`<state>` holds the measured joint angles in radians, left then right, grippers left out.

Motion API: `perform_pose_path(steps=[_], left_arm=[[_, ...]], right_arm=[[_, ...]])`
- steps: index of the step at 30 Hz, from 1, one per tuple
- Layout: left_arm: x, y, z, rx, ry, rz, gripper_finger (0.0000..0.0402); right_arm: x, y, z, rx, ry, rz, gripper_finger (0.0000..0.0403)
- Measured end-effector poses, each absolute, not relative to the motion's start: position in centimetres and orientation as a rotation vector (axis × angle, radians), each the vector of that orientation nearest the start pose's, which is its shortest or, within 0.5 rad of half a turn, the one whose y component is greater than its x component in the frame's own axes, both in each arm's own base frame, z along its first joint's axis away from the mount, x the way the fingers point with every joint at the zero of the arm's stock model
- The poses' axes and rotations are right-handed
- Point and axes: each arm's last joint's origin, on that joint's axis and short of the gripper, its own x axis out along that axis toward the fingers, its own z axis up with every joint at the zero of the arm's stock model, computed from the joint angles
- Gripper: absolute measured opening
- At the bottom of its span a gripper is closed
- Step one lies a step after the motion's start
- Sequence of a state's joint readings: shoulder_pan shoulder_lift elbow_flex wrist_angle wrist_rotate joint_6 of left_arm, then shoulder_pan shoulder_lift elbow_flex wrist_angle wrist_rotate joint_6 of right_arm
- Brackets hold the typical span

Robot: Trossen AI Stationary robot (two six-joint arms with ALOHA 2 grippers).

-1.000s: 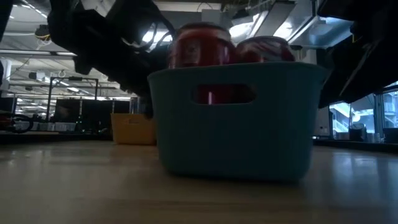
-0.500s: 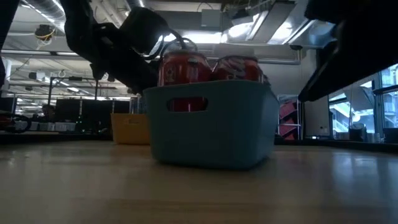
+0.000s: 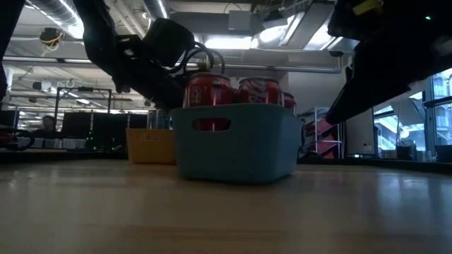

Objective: Sort soda cans
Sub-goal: Move the green bin to the top beside the dark green bin

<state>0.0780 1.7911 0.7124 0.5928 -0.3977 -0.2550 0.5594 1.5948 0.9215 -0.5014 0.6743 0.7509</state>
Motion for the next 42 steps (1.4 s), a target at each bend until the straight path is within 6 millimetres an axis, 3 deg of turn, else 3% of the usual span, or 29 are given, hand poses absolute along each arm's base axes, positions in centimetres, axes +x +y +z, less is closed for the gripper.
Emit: perform_pose_path(steps=[5, 11, 17, 22, 27, 33, 37, 42], left_arm=[[32.6, 3.2, 13.7, -0.102, 0.436, 0.503, 0.0204], [31.3, 2.0, 16.8, -0.047, 0.458, 0.456, 0.0204], [27.9, 0.6, 19.6, -0.059, 0.601, 0.43, 0.0204], [25.1, -2.9, 20.5, -0.089, 0.723, 0.326, 0.0204], [24.3, -6.8, 19.7, -0.128, 0.767, 0.222, 0.0204], [25.3, -9.6, 16.5, -0.182, 0.785, 0.186, 0.0204], [26.5, -10.1, 14.4, -0.197, 0.784, 0.193, 0.0204], [28.1, -8.6, 12.8, -0.28, 0.755, 0.272, 0.0204]], right_arm=[[25.4, 13.9, 17.8, 0.004, 0.849, -0.441, 0.0381], [25.3, 13.9, 17.7, 0.012, 0.858, -0.438, 0.0381], [25.3, 13.9, 17.7, 0.005, 0.874, -0.425, 0.0381], [25.3, 13.9, 17.7, 0.011, 0.883, -0.415, 0.0381], [25.3, 14.0, 17.7, -0.008, 0.881, -0.401, 0.0381], [25.3, 14.0, 17.7, -0.008, 0.881, -0.401, 0.0381], [25.3, 14.0, 17.7, -0.009, 0.881, -0.401, 0.0381], [25.3, 13.9, 17.7, -0.013, 0.882, -0.4, 0.0381]])
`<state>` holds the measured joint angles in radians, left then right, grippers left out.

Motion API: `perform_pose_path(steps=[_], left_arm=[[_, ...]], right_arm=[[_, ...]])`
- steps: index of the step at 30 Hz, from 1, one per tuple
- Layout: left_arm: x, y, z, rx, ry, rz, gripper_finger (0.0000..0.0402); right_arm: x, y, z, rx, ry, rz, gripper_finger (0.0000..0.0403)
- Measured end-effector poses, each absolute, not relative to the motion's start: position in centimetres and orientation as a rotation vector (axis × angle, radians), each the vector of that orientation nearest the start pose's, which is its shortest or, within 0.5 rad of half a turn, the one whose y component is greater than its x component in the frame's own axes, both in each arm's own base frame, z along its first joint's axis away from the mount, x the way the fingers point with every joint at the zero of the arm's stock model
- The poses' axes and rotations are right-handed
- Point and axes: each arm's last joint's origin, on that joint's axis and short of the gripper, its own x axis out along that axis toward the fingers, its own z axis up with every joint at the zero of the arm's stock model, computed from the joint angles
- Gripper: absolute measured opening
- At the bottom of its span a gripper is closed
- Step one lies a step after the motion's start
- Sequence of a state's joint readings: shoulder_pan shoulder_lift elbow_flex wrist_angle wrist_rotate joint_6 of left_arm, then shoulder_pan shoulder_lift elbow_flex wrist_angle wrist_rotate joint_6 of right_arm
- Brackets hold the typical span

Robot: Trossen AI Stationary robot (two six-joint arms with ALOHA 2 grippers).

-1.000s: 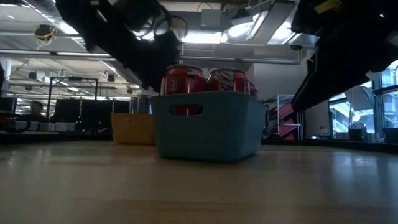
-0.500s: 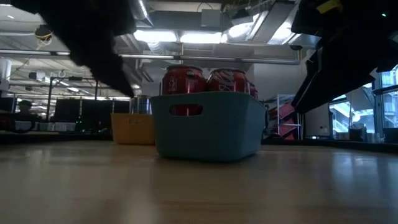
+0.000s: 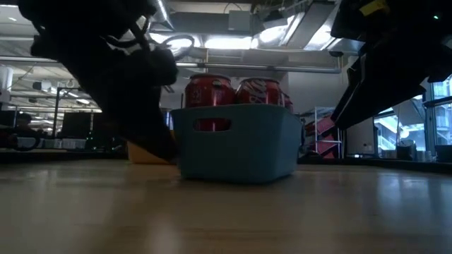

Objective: Sort soda cans
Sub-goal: Move the green bin to the top beside the dark green bin

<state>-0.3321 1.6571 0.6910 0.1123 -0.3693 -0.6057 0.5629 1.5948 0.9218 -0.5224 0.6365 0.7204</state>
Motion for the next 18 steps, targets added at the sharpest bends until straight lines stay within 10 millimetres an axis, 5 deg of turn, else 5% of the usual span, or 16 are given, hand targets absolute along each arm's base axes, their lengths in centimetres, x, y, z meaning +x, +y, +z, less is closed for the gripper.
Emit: perform_pose_path(steps=[18], left_arm=[[30.7, -3.3, 13.5, -0.292, 0.575, 0.373, 0.0204]], right_arm=[[25.1, 13.6, 17.6, -0.038, 0.871, -0.463, 0.0381]])
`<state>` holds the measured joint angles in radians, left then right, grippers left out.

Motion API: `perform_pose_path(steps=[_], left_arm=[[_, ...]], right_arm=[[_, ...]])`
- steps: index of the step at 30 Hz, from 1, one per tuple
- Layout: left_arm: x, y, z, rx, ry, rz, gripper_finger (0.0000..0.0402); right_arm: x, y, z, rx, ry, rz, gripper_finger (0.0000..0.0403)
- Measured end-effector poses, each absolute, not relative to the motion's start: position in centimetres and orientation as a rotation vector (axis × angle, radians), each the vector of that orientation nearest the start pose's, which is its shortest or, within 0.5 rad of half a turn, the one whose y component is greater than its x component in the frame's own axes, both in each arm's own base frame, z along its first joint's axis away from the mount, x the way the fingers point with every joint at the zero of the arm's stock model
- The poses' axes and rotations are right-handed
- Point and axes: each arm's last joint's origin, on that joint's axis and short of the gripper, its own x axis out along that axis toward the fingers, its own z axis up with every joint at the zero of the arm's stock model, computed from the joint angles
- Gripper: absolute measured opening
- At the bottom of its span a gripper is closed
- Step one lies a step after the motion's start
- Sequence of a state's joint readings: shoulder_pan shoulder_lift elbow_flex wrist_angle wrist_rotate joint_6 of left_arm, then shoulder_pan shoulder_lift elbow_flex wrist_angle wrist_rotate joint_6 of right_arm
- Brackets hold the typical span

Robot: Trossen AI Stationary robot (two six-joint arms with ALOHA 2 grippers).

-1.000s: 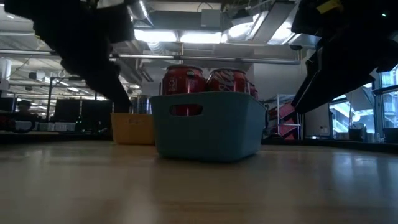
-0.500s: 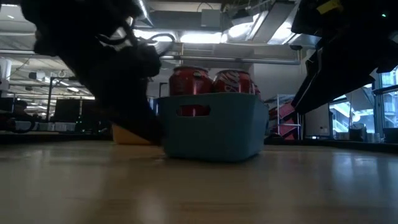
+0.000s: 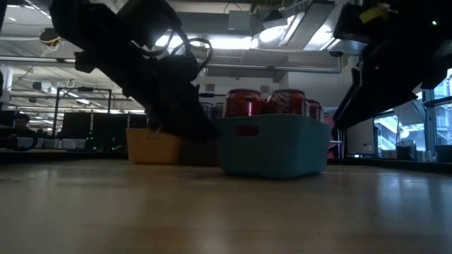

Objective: Sort soda cans
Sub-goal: Move the green bin to the top beside the dark green bin

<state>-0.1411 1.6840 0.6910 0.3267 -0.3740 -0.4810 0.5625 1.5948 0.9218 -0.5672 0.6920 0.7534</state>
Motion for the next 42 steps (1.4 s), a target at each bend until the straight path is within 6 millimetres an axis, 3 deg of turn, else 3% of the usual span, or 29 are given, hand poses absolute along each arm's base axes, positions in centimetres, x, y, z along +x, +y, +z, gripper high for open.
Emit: perform_pose_path(steps=[8, 16, 20, 25, 30, 42], left_arm=[[30.8, -2.9, 13.6, -0.279, 0.571, 0.377, 0.0204], [30.8, -3.2, 13.6, -0.256, 0.572, 0.361, 0.0204], [31.0, -3.2, 13.3, -0.241, 0.564, 0.353, 0.0204], [32.4, -3.1, 11.4, -0.245, 0.475, 0.329, 0.0204], [33.5, -1.7, 10.3, -0.278, 0.402, 0.368, 0.0204], [35.4, 1.3, 9.7, -0.284, 0.372, 0.462, 0.0205]], right_arm=[[23.3, 12.2, 16.7, 0.014, 0.917, -0.662, 0.0381], [24.0, 8.7, 14.3, 0.137, 0.878, -0.769, 0.0381], [24.2, 6.7, 13.9, 0.105, 0.916, -0.819, 0.0381], [24.5, 4.4, 13.7, 0.049, 0.968, -0.861, 0.0381], [24.6, 1.7, 13.7, -0.012, 1.006, -0.937, 0.0381], [24.9, -5.3, 14.1, -0.17, 1.09, -1.068, 0.0381]])
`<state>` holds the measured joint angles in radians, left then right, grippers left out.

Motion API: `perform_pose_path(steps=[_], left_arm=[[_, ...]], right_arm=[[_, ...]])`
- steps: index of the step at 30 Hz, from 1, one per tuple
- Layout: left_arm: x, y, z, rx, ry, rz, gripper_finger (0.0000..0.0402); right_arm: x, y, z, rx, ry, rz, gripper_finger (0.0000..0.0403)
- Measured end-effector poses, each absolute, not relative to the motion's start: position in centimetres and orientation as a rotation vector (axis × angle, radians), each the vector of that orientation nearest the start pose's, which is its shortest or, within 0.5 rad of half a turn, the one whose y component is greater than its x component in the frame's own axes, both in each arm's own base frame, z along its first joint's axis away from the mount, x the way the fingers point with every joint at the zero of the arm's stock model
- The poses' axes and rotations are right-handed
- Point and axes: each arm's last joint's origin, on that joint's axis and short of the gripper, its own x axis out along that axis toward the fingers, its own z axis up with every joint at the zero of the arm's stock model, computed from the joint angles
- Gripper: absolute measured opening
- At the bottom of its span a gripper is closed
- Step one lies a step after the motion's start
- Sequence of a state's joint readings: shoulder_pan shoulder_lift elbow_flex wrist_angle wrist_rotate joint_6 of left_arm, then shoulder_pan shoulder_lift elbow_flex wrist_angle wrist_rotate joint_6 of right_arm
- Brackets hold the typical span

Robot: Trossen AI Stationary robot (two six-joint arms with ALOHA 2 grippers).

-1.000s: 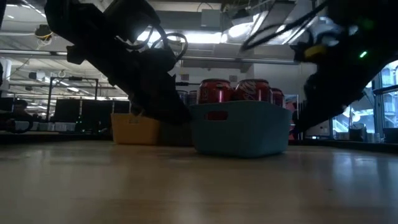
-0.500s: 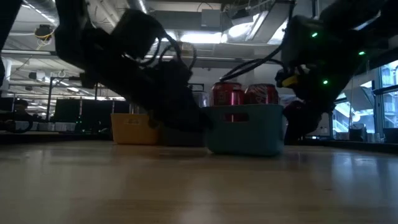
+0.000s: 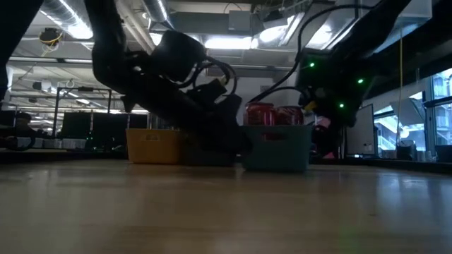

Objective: Sort soda cans
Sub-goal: Move the green bin to the top beside the dark green bin

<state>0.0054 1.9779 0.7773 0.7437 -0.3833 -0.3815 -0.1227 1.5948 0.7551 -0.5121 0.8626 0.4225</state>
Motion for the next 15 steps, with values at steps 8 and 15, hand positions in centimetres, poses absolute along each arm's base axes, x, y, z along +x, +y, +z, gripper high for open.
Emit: perform_pose_path(steps=[8, 15], left_arm=[[36.3, 2.4, 10.0, -0.299, 0.354, 0.474, 0.0204], [35.8, 1.9, 11.2, -0.279, 0.418, 0.473, 0.0204]], right_arm=[[24.2, -9.8, 14.3, -0.182, 1.121, -1.175, 0.0381], [23.0, -8.9, 14.7, -0.157, 1.222, -1.138, 0.0381]])
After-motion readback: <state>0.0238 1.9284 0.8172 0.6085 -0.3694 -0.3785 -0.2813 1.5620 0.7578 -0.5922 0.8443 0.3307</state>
